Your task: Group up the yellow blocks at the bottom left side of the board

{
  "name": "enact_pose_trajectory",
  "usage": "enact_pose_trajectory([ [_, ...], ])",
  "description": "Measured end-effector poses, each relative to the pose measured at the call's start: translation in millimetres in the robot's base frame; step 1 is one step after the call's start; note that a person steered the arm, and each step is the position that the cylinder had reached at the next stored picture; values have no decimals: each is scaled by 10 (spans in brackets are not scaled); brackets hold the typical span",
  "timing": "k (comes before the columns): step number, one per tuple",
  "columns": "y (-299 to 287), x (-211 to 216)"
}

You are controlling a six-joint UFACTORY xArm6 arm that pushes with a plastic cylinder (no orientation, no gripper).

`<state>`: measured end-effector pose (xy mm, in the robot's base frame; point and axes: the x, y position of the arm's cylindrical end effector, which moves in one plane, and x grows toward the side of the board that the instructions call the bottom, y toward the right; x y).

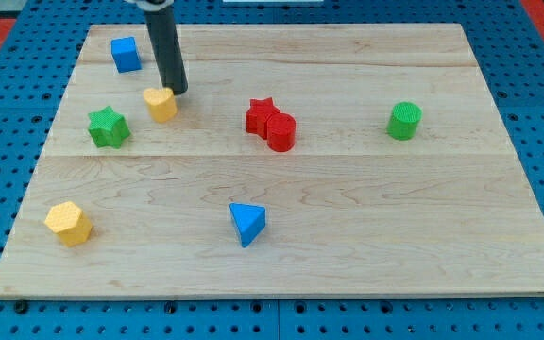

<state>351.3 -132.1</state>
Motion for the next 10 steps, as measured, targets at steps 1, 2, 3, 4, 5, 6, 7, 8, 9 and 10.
enact_pose_trajectory([
  [1, -22, 384],
  [2, -22, 151],
  [3, -295, 167],
  [4, -400, 661],
  [5, -400, 1045],
  [6, -400, 1187],
  [7, -400, 1210],
  [8, -400, 1212],
  [9, -396, 1212],
  [10, -387, 1212],
])
